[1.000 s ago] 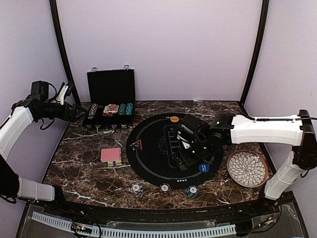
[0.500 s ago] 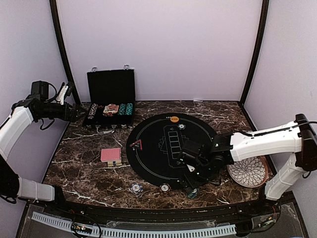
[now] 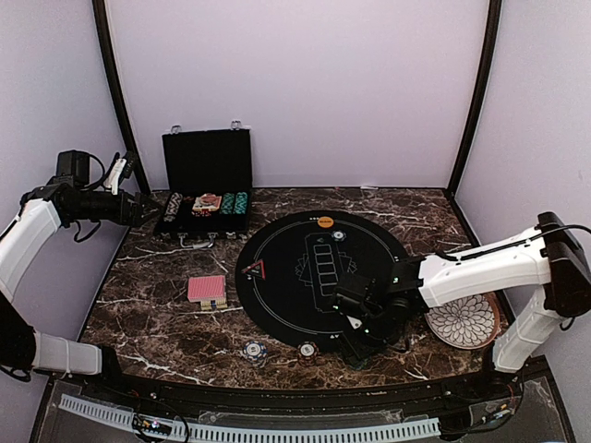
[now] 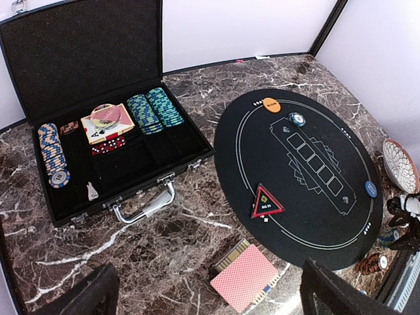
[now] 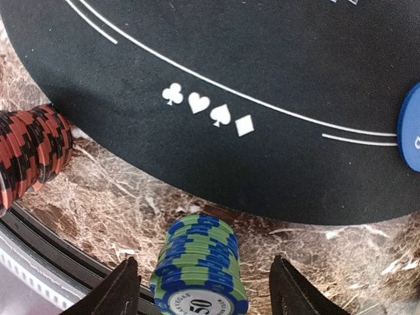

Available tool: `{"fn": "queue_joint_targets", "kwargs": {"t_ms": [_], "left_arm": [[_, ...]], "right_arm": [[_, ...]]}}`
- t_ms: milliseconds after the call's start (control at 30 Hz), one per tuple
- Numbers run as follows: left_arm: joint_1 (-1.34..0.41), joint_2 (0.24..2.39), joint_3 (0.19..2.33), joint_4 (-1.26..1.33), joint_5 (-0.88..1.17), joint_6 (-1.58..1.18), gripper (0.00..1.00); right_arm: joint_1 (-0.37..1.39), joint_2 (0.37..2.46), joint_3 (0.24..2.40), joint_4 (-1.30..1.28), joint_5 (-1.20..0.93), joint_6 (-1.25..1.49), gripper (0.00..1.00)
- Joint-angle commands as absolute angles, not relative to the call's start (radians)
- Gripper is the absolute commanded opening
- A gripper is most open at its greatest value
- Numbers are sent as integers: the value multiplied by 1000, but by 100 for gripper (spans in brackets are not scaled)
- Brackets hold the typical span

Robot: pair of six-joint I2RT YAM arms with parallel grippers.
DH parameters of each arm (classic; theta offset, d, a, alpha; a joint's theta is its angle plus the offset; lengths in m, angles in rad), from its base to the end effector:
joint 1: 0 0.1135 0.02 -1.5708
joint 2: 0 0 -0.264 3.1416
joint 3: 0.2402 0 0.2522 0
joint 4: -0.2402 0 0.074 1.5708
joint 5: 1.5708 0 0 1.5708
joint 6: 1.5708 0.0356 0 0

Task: Distribute texas hold em gaming equipment

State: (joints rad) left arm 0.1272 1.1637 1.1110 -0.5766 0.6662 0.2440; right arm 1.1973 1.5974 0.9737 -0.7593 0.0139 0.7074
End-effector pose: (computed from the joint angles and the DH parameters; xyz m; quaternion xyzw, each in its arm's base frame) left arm 0.2465 0.0093 0.3429 0.1972 0.8321 -0.2073 0.4750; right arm 0.1031 0.2618 0.1754 -0.2408 0.9660 0.0724 0.0600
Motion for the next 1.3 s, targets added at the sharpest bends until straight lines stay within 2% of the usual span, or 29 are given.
{"fn": "queue_joint_targets", "kwargs": {"t_ms": [0,233,567,700,1033,1267], "left_arm": [[133,1143,1138,-590,676,253,99],[133,1144,1142,-591,672,256,99],[133,1150,1144,-589,670,256,99],[133,1148,1141,-591,672,258,99],[132,1148,1138,-589,676,259,99],[133,1145,1134,-593,676,261,99]], "right_arm": [[1207,1610,965,-737,3,706,66],[1207,1611,970,-746,4,707,53],[1213,1599,1019,-806,18,707,27],[1213,1593,1068,-865,43,697,21],[1207,1640,1291,-1021,106,640,19],[1136,1776,1495,-1003,135,536,19]]}}
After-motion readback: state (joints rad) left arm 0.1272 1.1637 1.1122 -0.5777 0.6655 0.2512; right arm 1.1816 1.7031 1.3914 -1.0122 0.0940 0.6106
